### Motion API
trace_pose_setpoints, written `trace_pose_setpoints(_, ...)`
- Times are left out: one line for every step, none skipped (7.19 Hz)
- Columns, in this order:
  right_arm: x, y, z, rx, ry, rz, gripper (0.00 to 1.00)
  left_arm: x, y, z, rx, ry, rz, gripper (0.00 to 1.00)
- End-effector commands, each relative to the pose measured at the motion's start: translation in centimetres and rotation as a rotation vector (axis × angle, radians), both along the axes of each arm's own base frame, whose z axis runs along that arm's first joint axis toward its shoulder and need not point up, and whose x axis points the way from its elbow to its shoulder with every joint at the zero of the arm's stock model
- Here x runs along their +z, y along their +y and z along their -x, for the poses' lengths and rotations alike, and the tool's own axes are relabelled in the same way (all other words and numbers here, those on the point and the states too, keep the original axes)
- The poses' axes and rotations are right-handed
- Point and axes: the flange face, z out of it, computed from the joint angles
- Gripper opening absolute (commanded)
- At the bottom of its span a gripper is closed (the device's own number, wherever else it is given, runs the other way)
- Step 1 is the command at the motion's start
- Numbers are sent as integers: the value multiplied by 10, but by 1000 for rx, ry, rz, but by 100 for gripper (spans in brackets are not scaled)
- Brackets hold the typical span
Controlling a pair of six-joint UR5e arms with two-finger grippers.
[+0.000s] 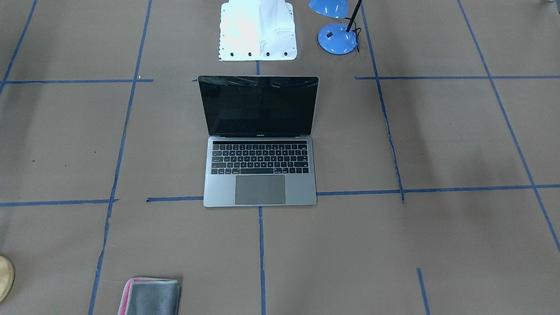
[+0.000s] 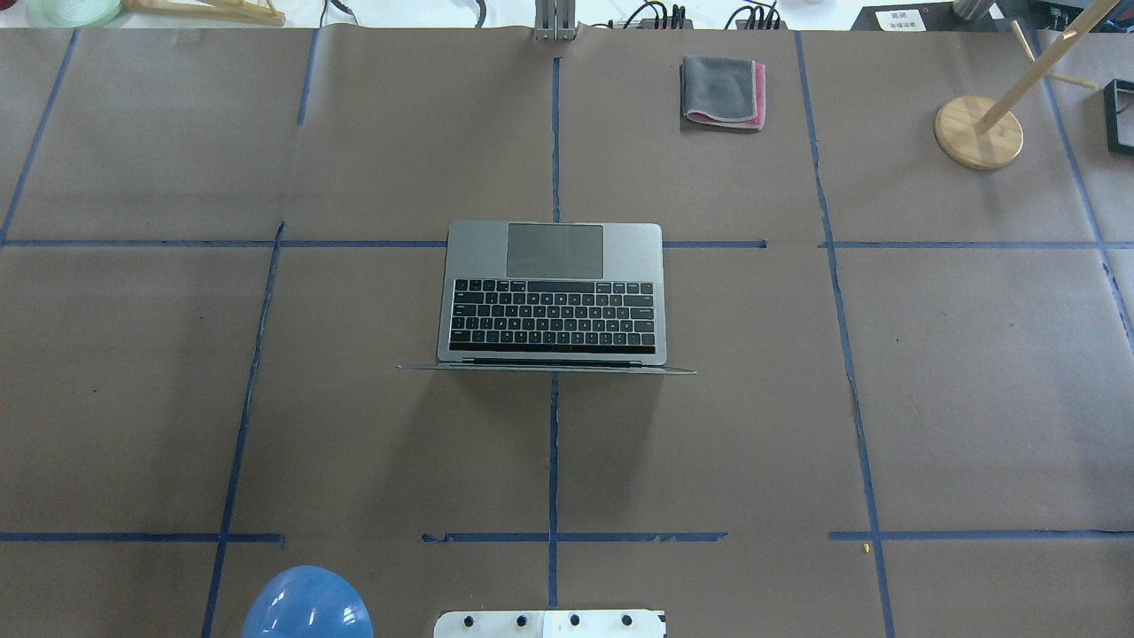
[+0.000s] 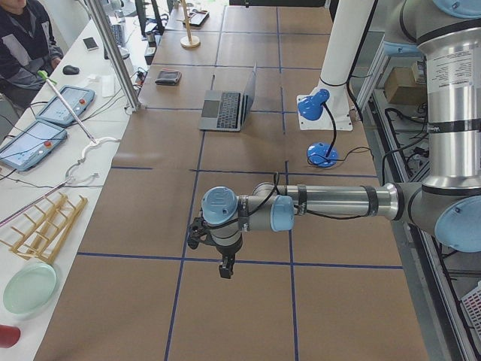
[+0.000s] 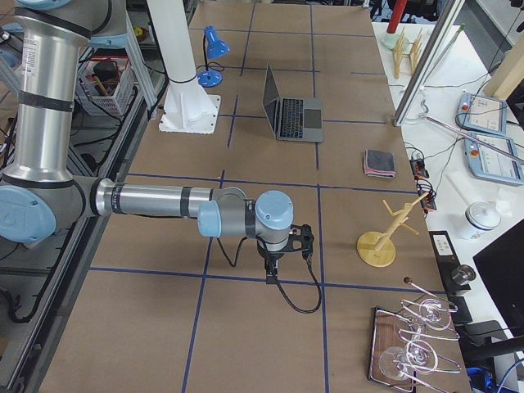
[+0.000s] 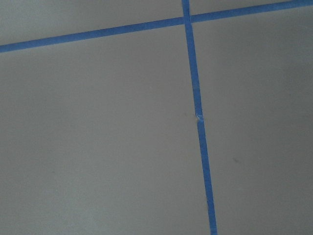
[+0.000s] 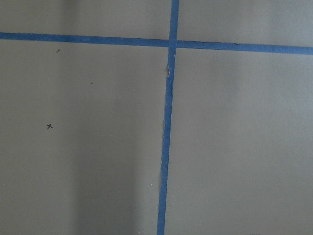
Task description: Close laptop
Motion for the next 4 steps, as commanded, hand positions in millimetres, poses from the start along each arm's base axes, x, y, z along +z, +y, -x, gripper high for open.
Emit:
trace_pose_setpoints(0, 0, 0, 0, 1, 3, 100, 2, 2, -1, 4, 0, 3, 100)
trace_pose_setpoints(1, 0, 0, 1, 0, 6, 100, 2, 2, -2, 3, 0, 6, 100)
trace_pose_setpoints(0, 0, 1, 1, -2, -2, 100, 1, 1, -2, 4, 1, 2, 100)
trace_pose_setpoints(-4, -2, 1, 1, -4, -40, 100, -7, -1, -2, 4, 2, -14, 100)
